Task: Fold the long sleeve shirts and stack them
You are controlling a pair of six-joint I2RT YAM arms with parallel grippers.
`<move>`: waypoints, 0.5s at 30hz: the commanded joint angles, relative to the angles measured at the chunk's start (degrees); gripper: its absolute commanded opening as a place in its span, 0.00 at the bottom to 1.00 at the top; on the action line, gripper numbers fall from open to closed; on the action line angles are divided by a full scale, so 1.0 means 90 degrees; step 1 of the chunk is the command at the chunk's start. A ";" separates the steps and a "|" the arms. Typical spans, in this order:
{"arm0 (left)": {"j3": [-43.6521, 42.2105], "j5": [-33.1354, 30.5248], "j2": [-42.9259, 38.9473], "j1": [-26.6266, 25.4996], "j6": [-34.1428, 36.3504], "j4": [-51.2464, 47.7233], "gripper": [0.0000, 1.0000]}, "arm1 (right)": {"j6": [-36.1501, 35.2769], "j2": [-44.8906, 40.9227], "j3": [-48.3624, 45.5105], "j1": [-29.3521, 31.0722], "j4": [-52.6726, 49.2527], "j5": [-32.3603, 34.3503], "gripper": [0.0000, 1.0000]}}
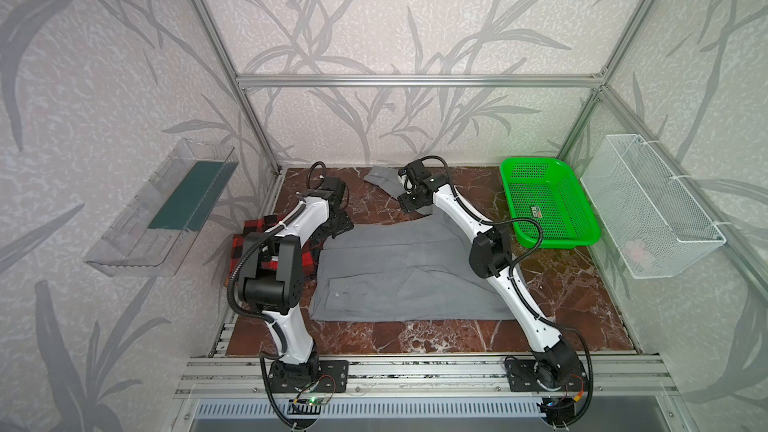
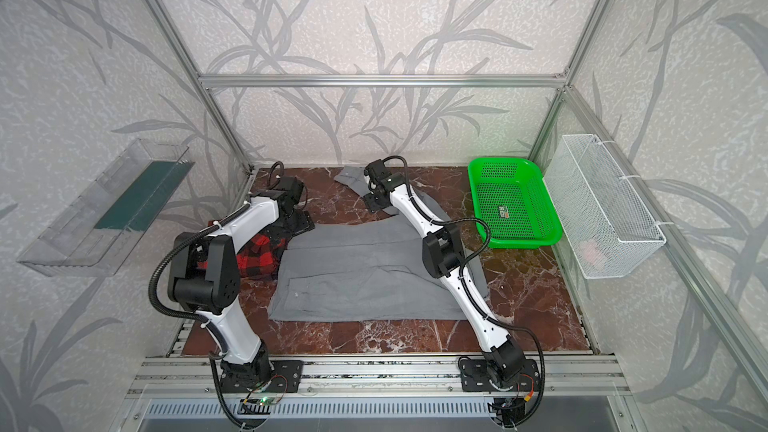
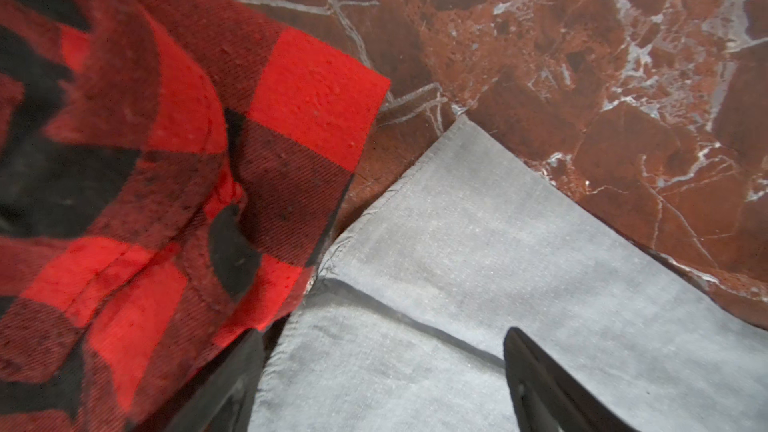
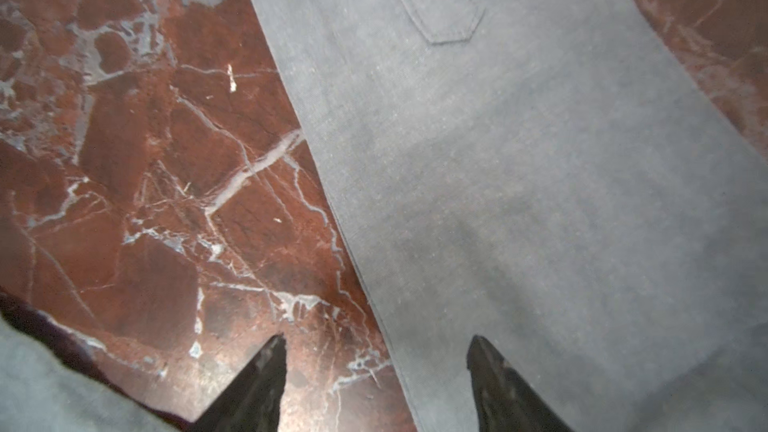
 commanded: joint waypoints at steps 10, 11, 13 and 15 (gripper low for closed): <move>-0.0044 0.0204 -0.0082 0.0027 -0.0017 -0.0009 0.89 | 0.0244 0.0426 0.0255 -0.0392 -0.0366 -0.0639 0.57; -0.0037 0.0218 -0.0078 0.0026 -0.0017 -0.0005 0.89 | 0.0235 0.0475 0.0287 -0.0420 -0.0478 -0.0697 0.55; -0.0039 0.0236 -0.0082 0.0030 -0.0018 -0.0008 0.89 | 0.0159 0.0537 0.0294 -0.0449 -0.0629 -0.0742 0.50; -0.0038 0.0243 -0.0085 0.0025 -0.0018 0.0002 0.89 | 0.0061 0.0520 0.0235 -0.0454 -0.0710 -0.0802 0.40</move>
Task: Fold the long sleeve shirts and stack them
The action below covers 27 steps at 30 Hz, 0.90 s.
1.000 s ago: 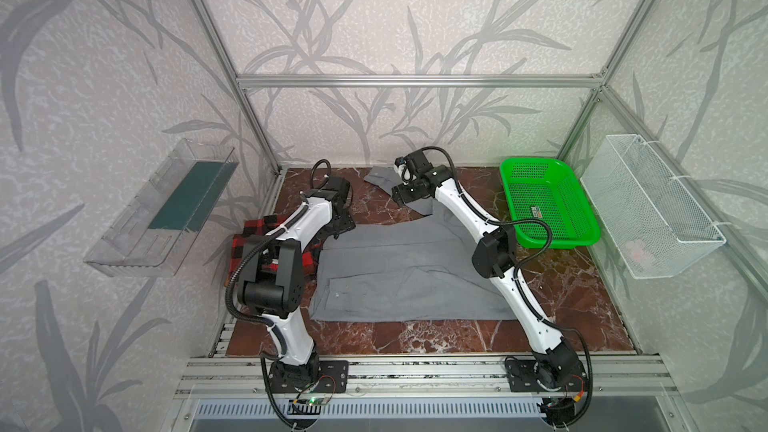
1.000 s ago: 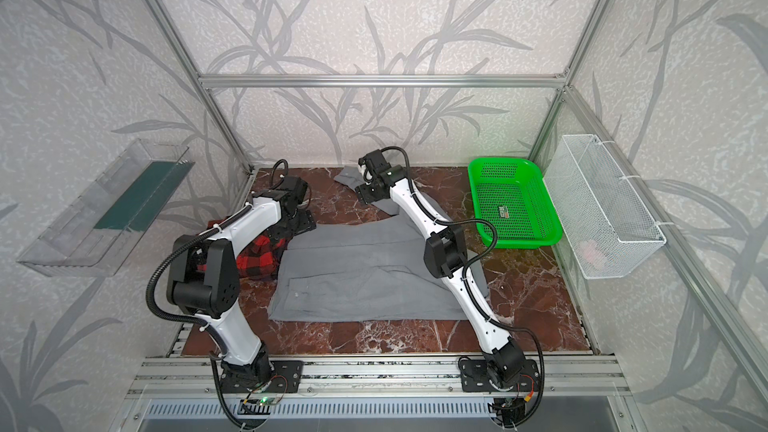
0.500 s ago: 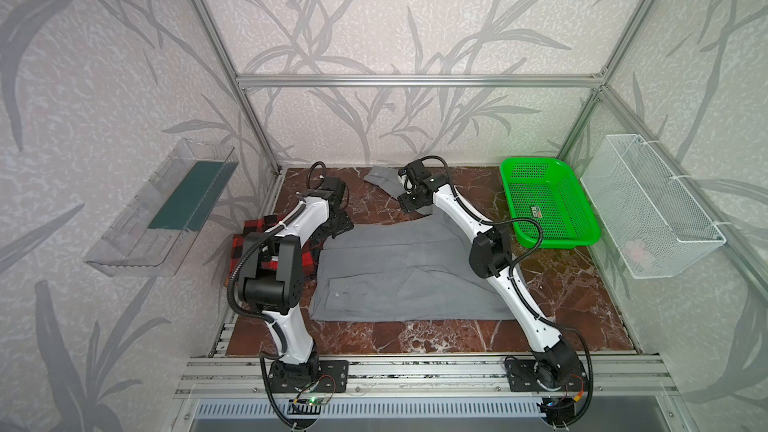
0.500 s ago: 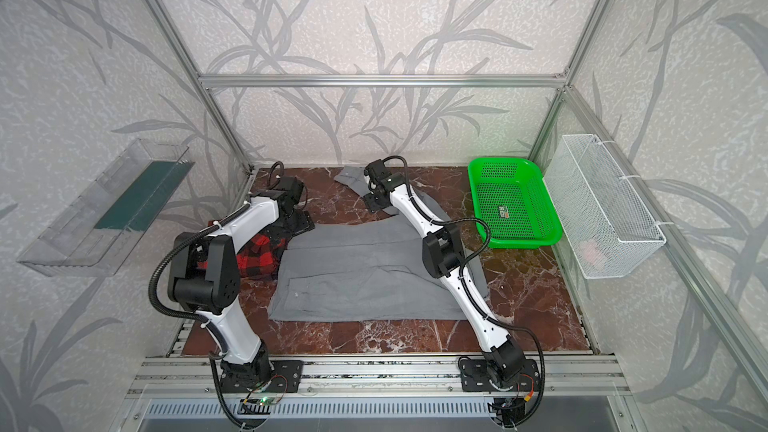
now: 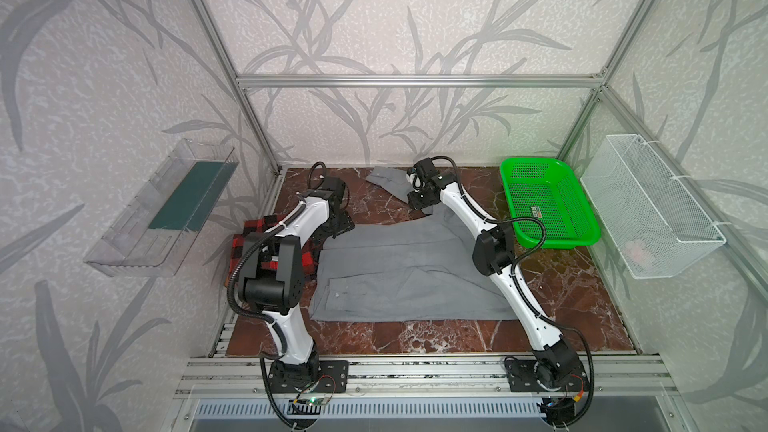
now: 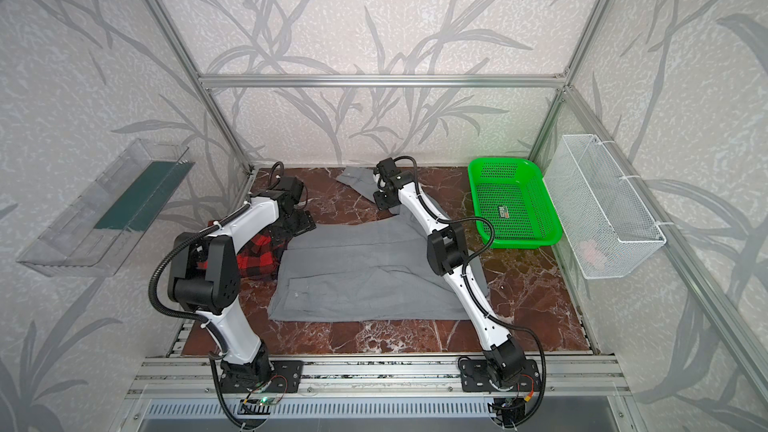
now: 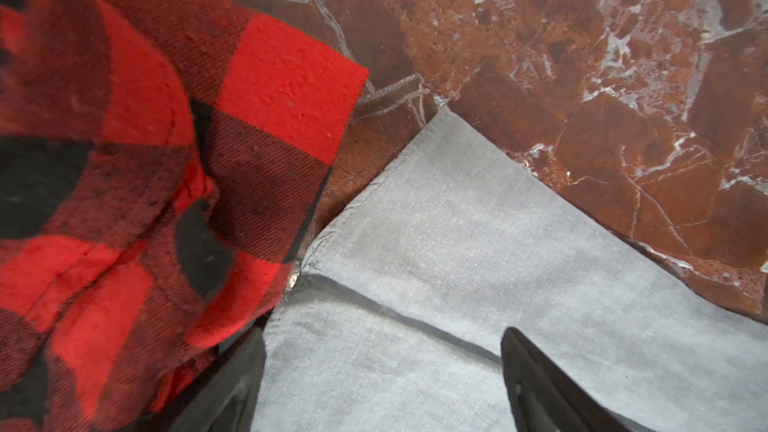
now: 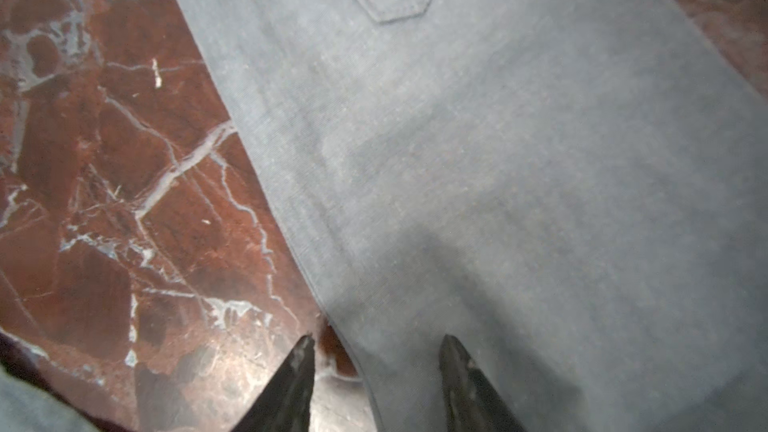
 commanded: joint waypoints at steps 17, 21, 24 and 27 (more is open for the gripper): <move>-0.0097 0.0058 -0.0224 0.0025 0.0022 -0.0002 0.88 | -0.0680 -0.0996 -0.1142 0.0108 -0.1254 -0.0159 0.00; -0.0121 0.0105 -0.0257 0.0027 0.0012 0.0031 0.88 | -0.0538 -0.1813 -0.2120 0.0191 -0.0851 -0.0313 0.00; -0.0118 0.0127 -0.0254 0.0034 0.0012 0.0031 0.88 | -0.0417 -0.2255 -0.2656 0.0317 -0.0204 -0.0328 0.10; -0.0126 0.0106 -0.0273 0.0032 0.0022 0.0031 0.88 | -0.0400 -0.2165 -0.2415 0.0466 0.0028 -0.0460 0.35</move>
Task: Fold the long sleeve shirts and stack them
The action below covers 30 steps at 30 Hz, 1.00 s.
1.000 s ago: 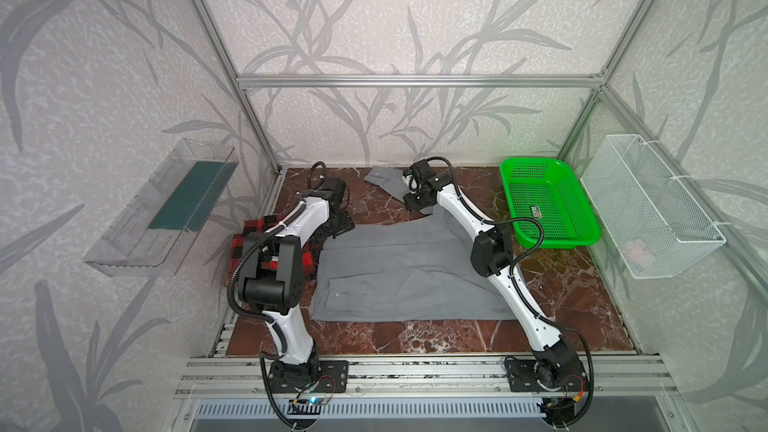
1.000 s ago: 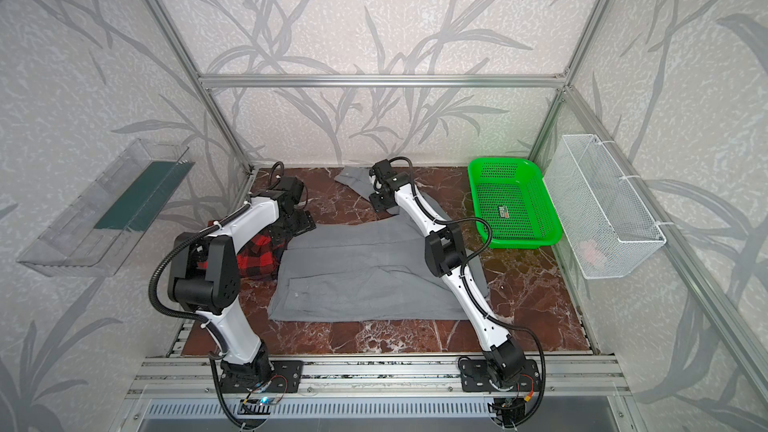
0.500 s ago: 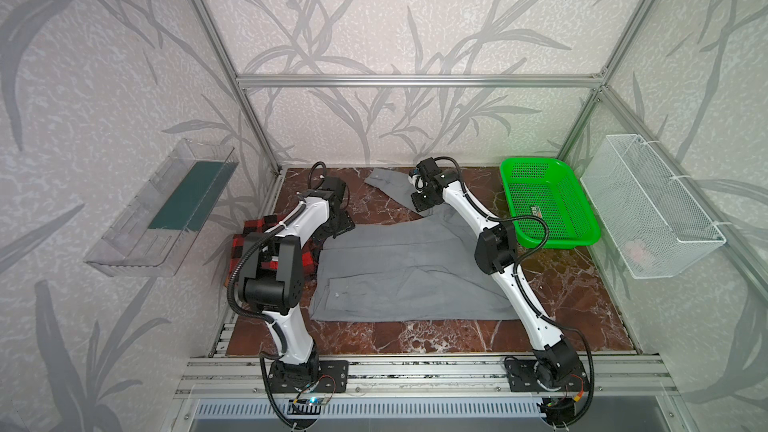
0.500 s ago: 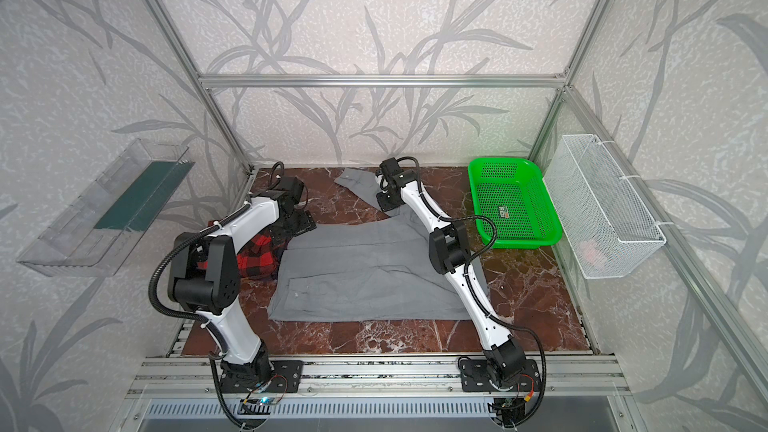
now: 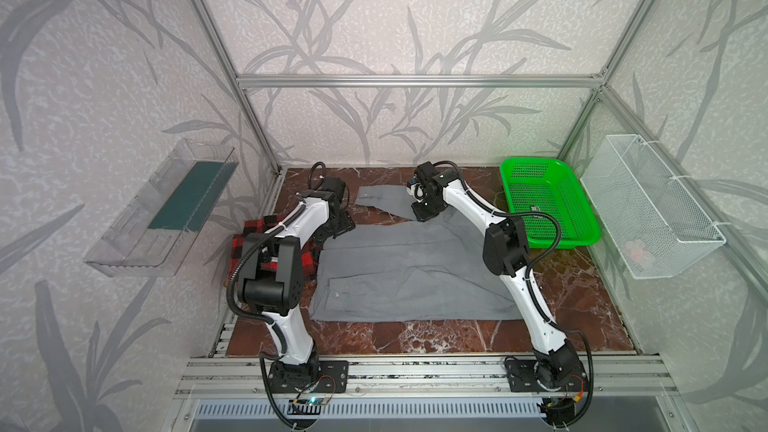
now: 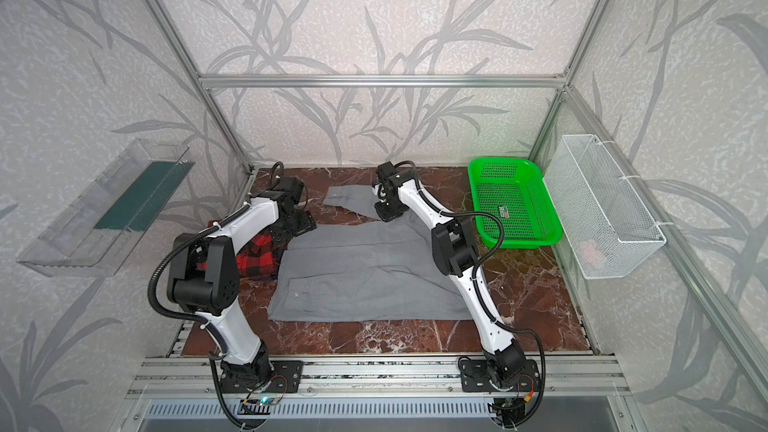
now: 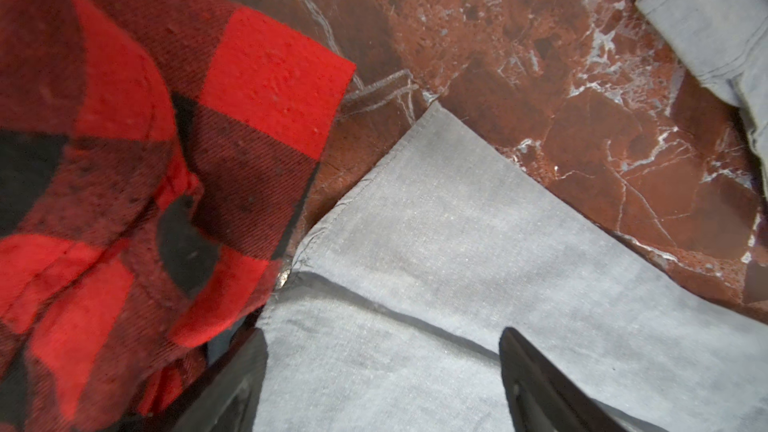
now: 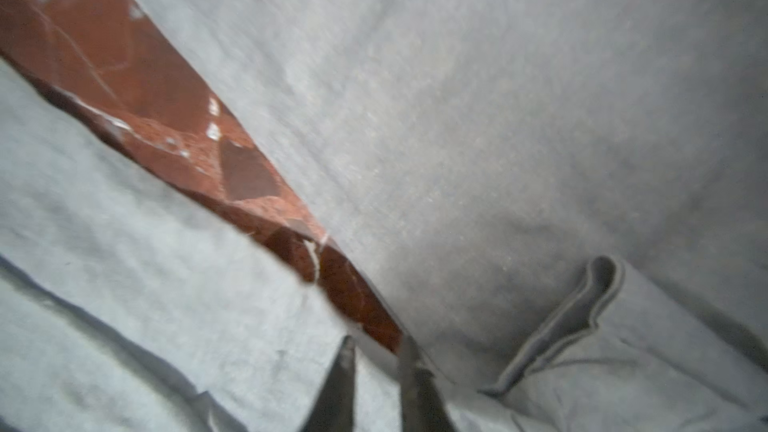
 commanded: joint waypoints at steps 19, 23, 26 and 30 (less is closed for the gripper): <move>-0.0078 0.0062 -0.0184 0.0069 0.0004 -0.0046 0.87 | 0.0837 0.2021 0.2724 0.0394 0.0164 -0.0527 0.70; -0.0028 0.0107 -0.0040 0.0088 -0.0041 -0.0097 0.87 | 0.0595 0.2036 0.2617 0.0410 -0.0138 -0.0353 0.67; -0.0029 0.0128 -0.0037 0.0087 -0.0042 -0.0089 0.87 | 0.0302 0.2062 0.2528 0.0435 -0.0388 0.0020 0.51; -0.0083 0.0117 -0.0096 0.0085 -0.0032 -0.0051 0.88 | -0.0071 0.2060 0.2498 0.0421 -0.0815 0.0553 0.29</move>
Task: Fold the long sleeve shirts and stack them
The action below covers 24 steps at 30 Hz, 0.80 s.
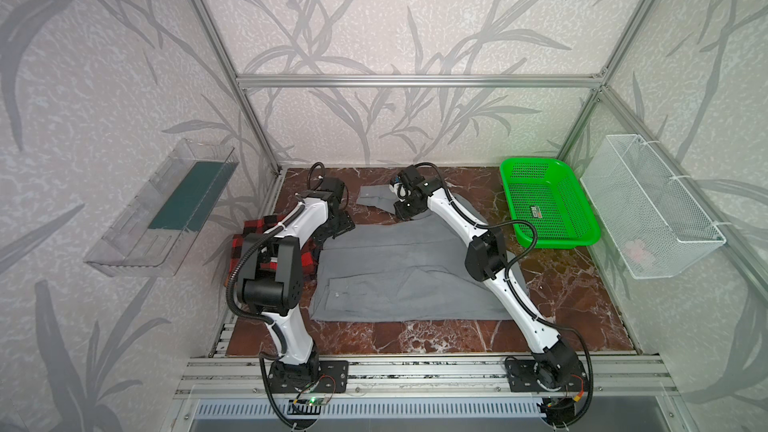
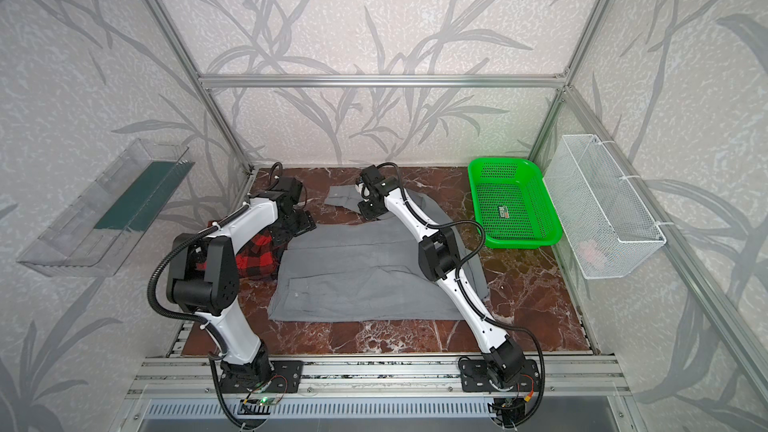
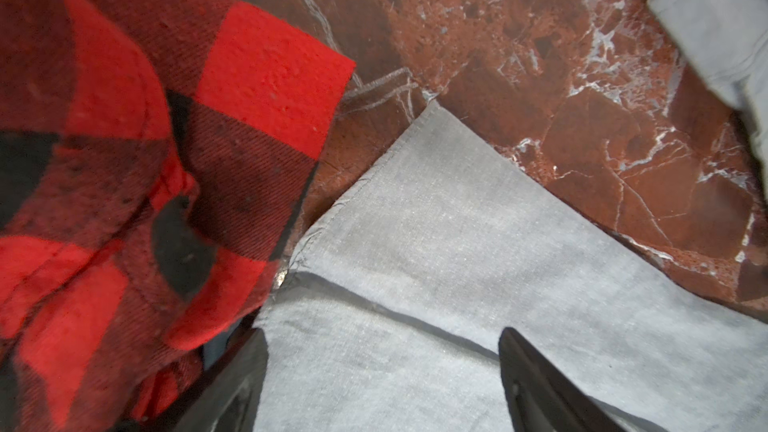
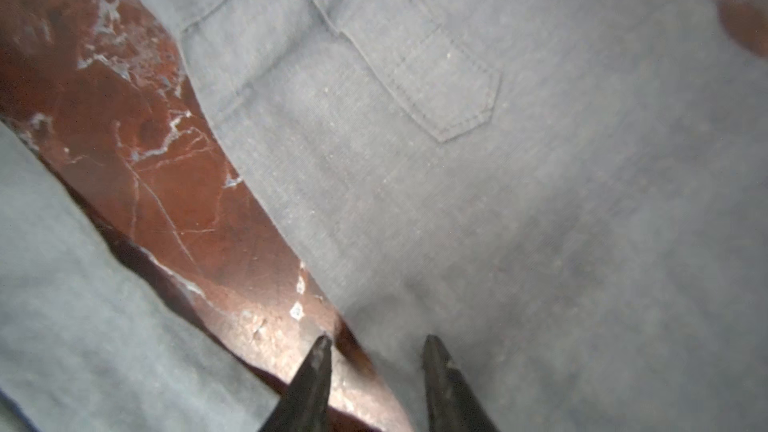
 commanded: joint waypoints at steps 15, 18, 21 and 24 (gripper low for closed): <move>-0.0059 0.0106 -0.0148 0.0026 -0.0013 -0.0053 0.87 | -0.0293 -0.1196 -0.1049 -0.0137 -0.0881 0.0682 0.09; -0.0060 0.0106 -0.0148 0.0025 -0.0009 -0.0062 0.87 | -0.0030 -0.1285 -0.1189 -0.0027 -0.0311 0.0122 0.44; -0.0064 0.0079 -0.0175 0.0031 -0.0003 -0.0062 0.87 | 0.0315 -0.0972 -0.0757 0.0088 -0.0241 -0.0088 0.60; -0.0064 0.0086 -0.0164 0.0031 -0.0003 -0.0057 0.87 | 0.0648 -0.0703 -0.0493 0.0227 0.0016 -0.0318 0.71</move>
